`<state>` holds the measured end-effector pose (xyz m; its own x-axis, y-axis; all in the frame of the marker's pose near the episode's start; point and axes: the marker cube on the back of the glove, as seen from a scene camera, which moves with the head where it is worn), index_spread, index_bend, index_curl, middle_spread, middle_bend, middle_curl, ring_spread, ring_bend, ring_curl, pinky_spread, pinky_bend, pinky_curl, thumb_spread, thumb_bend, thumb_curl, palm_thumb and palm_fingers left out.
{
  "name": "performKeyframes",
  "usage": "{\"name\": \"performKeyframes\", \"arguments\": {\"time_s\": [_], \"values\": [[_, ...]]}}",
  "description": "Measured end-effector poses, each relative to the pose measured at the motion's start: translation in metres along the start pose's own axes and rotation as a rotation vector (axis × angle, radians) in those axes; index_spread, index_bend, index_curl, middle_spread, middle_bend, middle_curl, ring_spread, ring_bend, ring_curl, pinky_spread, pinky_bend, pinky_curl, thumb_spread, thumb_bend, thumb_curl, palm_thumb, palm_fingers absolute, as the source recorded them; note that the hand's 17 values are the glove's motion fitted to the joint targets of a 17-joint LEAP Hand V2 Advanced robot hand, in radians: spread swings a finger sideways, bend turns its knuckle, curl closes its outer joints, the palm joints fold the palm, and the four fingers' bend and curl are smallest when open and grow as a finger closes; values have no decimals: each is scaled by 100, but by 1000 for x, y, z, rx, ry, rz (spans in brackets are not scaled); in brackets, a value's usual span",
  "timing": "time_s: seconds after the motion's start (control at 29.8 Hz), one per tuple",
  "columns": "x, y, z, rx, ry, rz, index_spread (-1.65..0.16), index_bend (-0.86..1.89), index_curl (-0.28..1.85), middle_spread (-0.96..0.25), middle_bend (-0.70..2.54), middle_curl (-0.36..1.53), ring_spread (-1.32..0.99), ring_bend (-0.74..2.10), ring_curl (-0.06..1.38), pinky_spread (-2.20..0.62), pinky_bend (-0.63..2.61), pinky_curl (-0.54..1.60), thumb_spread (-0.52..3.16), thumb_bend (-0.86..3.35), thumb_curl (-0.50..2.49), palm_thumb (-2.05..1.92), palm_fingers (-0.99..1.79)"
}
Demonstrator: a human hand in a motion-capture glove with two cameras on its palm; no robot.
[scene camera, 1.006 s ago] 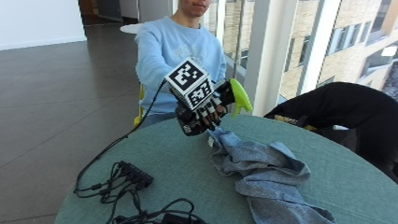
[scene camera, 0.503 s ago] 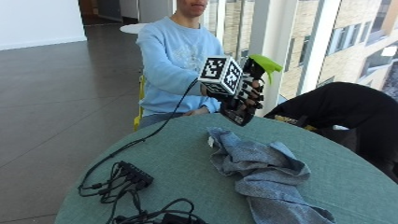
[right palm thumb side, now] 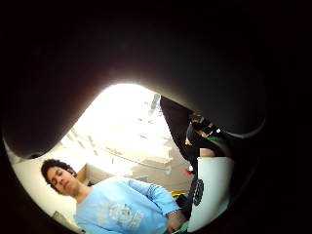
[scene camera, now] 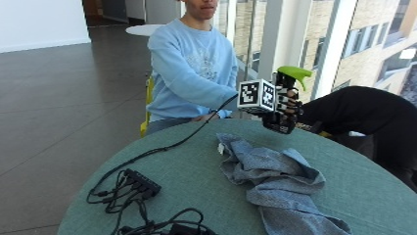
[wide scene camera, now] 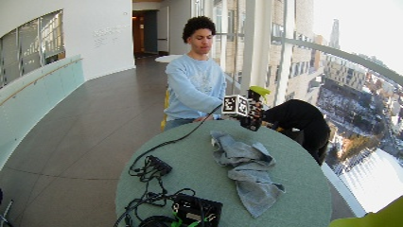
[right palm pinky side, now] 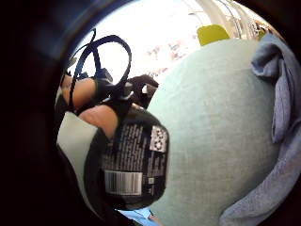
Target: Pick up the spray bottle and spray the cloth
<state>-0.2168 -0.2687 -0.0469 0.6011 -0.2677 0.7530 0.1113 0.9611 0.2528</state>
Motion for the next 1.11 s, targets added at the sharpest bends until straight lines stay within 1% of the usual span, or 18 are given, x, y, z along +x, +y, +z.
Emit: {"name": "performKeyframes", "arguments": {"time_s": [0.27, 0.6, 0.8, 1.01, 1.11], "values": [[2, 3, 35, 8, -47, -18, -23, 13, 36, -10, 22, 46, -3, 44, 37, 21, 19, 35, 70, -2, 70, 102, 105], [13, 9, 45, -5, -67, -1, -23, 13, 37, -11, 18, 45, -4, 42, 37, 20, 19, 35, 72, -4, 69, 100, 103], [19, 18, 44, -60, -66, 28, -24, 15, 38, -11, 21, 45, -7, 36, 36, 20, 17, 35, 85, -4, 65, 92, 97], [23, 30, 25, -97, -3, 26, -27, -2, 30, -11, 24, 46, -7, 38, 37, 20, 24, 37, 98, -5, 57, 78, 76], [17, 40, 10, -122, 30, 21, -29, -2, 26, -11, 27, 46, -8, 39, 37, 20, 27, 37, 102, -4, 54, 76, 71]]}}
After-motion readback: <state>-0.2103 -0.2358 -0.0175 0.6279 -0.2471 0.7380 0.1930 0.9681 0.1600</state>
